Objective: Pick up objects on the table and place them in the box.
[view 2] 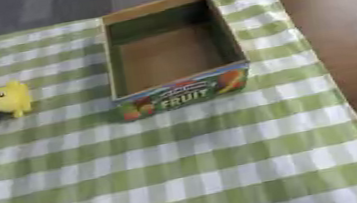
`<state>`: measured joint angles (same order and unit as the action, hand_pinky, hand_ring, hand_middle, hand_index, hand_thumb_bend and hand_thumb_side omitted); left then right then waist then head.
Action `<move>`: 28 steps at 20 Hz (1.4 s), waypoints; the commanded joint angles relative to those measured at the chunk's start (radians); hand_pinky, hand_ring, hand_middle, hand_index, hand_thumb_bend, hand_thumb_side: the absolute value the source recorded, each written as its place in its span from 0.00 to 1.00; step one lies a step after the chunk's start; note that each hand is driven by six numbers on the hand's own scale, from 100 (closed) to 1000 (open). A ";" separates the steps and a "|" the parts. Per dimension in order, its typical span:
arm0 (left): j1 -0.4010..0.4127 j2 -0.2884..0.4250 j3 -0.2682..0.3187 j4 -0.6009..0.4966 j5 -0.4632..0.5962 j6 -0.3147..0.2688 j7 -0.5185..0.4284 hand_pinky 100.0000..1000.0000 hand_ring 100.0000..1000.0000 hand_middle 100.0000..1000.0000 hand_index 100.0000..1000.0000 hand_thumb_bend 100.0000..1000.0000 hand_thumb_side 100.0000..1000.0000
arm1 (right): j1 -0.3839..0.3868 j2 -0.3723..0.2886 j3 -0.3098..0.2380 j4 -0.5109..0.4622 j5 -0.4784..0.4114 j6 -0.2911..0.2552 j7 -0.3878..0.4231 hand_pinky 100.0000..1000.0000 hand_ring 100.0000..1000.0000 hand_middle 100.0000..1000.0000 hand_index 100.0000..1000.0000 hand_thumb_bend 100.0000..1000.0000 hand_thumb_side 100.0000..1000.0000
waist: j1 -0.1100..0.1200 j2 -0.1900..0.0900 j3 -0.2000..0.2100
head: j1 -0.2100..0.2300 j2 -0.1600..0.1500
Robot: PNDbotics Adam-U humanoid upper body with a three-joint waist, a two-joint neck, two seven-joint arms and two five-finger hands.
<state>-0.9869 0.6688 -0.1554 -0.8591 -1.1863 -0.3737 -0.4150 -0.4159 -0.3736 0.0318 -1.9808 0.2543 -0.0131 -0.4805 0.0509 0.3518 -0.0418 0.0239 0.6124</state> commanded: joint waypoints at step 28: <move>-0.097 0.004 0.001 -0.233 0.222 0.106 0.067 0.69 0.60 0.40 0.45 0.00 0.19 | -0.001 -0.008 -0.008 -0.019 -0.008 -0.006 0.003 0.77 0.83 0.57 0.86 0.00 0.82 | 0.008 -0.062 0.003 | 0.000 0.009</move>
<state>-1.0589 0.6583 -0.1544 -1.0623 -0.9698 -0.2730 -0.3475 -0.4081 -0.3707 0.0314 -1.9808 0.2523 -0.0172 -0.4792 0.0599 0.3142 -0.0409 0.0237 0.6149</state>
